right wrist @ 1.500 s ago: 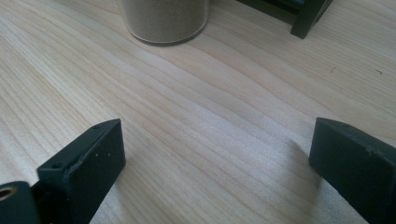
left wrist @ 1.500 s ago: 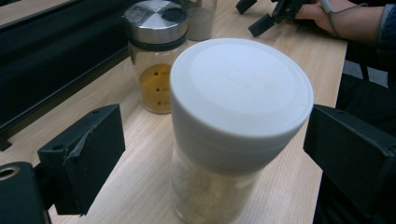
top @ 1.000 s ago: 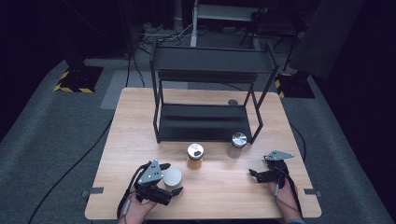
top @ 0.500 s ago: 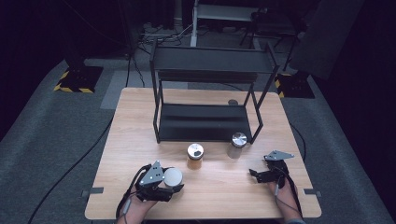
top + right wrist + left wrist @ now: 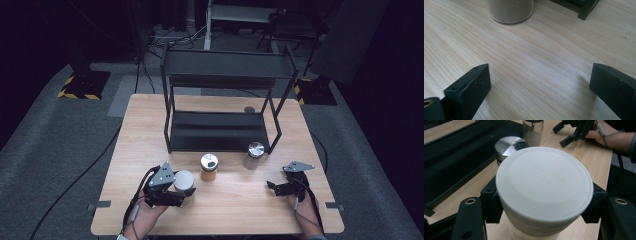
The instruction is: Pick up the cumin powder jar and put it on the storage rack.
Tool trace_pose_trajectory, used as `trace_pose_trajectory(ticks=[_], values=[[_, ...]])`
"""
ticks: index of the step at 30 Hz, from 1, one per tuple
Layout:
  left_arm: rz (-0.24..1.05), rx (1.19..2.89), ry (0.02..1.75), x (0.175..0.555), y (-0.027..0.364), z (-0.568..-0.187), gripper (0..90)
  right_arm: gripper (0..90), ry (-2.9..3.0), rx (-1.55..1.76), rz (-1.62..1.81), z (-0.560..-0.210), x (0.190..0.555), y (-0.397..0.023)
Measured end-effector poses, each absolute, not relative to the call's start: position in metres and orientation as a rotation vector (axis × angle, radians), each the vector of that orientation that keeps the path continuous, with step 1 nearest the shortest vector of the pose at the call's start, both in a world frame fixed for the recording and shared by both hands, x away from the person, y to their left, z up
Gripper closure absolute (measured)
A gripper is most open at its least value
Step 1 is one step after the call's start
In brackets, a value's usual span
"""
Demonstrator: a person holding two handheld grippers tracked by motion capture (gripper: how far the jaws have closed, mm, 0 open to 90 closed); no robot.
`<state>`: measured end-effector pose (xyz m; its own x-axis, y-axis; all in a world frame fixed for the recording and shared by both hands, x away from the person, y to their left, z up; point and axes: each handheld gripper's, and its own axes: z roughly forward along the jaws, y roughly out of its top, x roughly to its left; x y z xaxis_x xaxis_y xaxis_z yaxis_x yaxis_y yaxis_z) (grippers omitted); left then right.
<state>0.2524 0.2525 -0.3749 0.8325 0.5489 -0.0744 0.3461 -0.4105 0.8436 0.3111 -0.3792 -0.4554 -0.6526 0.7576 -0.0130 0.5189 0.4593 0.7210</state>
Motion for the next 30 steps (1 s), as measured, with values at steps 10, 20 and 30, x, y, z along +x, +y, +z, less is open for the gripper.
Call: trace_pose_trajectory(ticks=[10, 20, 30], values=[[0.291, 2.06, 0.666, 0.275, 0.247, -0.336, 33.0, 3.2, 2.381, 1.084, 1.006, -0.455, 0.311, -0.379], [0.325, 2.068, 0.696, 0.302, 0.236, -0.306, 33.0, 3.2, 2.375, 1.092, 1.005, -0.455, 0.31, -0.379], [0.35, 2.086, 0.691, 0.333, 0.226, -0.287, 33.1, 3.2, 2.375, 1.092, 1.005, -0.455, 0.31, -0.379]])
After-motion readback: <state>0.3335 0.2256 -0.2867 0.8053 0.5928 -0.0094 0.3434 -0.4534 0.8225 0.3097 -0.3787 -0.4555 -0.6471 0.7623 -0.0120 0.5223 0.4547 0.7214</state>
